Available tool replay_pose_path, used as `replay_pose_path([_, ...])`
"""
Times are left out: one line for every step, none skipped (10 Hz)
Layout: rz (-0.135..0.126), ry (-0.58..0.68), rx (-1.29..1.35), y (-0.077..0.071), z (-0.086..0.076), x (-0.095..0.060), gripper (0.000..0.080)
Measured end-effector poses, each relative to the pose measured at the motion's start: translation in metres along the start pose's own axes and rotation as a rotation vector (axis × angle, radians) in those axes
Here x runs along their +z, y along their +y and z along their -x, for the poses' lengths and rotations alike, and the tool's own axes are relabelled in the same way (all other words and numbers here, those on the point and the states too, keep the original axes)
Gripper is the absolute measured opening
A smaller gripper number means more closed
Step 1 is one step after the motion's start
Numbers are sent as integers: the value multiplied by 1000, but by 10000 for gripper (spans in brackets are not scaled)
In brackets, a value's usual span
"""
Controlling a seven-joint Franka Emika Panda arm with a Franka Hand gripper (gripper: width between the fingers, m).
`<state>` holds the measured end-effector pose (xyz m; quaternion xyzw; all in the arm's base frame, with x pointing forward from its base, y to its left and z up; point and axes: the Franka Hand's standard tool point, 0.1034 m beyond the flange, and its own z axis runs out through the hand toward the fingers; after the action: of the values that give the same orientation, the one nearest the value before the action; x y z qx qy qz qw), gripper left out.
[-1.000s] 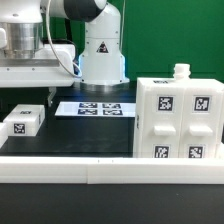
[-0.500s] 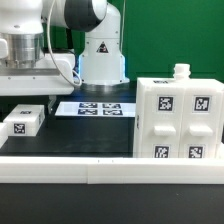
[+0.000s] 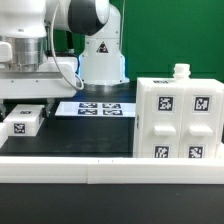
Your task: Assemble cabinet
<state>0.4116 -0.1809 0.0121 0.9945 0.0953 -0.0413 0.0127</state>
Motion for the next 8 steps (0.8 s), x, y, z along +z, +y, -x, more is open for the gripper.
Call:
replay_pose_path([0, 0, 0, 0, 0, 0, 560])
replay_pose_path([0, 0, 0, 0, 0, 0, 560])
replay_pose_path([0, 0, 0, 0, 0, 0, 560])
replay_pose_path([0, 0, 0, 0, 0, 0, 560])
replay_pose_path([0, 0, 0, 0, 0, 0, 560])
replay_pose_path([0, 1, -1, -1, -1, -2, 560])
replay_pose_path([3, 22, 5, -7, -5, -17, 560])
replay_pose_path([2, 44, 4, -18, -6, -33, 560])
